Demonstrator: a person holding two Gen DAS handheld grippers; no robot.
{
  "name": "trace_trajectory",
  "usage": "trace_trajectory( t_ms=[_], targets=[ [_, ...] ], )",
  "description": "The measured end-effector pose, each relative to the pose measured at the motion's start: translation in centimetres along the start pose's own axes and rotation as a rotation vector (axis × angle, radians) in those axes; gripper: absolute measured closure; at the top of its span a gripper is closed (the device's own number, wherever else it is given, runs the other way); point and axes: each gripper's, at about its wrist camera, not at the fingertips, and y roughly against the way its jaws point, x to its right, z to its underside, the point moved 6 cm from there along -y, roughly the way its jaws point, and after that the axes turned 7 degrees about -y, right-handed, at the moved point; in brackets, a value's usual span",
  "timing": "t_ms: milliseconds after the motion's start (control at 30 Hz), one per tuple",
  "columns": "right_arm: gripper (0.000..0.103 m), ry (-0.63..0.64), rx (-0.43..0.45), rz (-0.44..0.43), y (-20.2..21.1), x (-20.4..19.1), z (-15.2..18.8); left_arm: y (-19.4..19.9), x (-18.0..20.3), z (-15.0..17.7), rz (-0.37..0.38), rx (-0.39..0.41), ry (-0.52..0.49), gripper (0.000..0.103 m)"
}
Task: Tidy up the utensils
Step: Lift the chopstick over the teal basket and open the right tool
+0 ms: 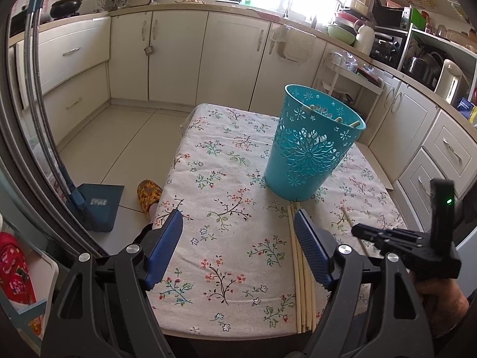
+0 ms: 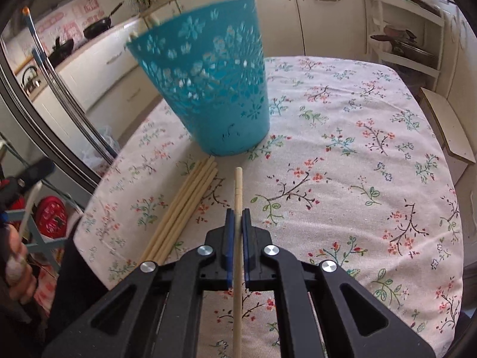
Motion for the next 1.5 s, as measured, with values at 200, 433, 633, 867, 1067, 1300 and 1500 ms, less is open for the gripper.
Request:
trace_trajectory(
  t_ms=[200,433,633,867,1067,1300,1500],
  targets=[
    [0.097,-0.022,0.112,-0.065,3.8,-0.6,-2.4,0.0,0.4,0.1,-0.004,-0.005,-0.008,0.030],
    [0.097,-0.045,0.249,-0.157,7.5,-1.8,-5.7,-0.6,0.7,0.5,-0.008,-0.029,-0.006,0.030],
    [0.097,-0.021,0.382,-0.247,9.9,-4.2,-10.5,-1.0,0.7,0.6,-0.009,-0.044,0.003,0.029],
    [0.097,0.028,0.616,-0.299,11.9,-8.3,-18.0,-1.8,0.6,0.5,0.001,-0.059,0.019,0.029],
    [0.097,0.026,0.726,-0.248,9.1,-8.7,-22.0,-2.3,0.0,0.0,0.001,-0.055,0.039,0.029],
    [0.097,0.014,0.639,-0.169,3.4,-6.1,-21.9,-3.5,-0.8,-0.2,-0.004,-0.066,0.063,0.028],
    [0.096,0.023,0.570,-0.156,2.0,-5.4,-20.3,-4.3,-0.7,0.2,-0.004,-0.086,0.063,0.028]
  ],
)
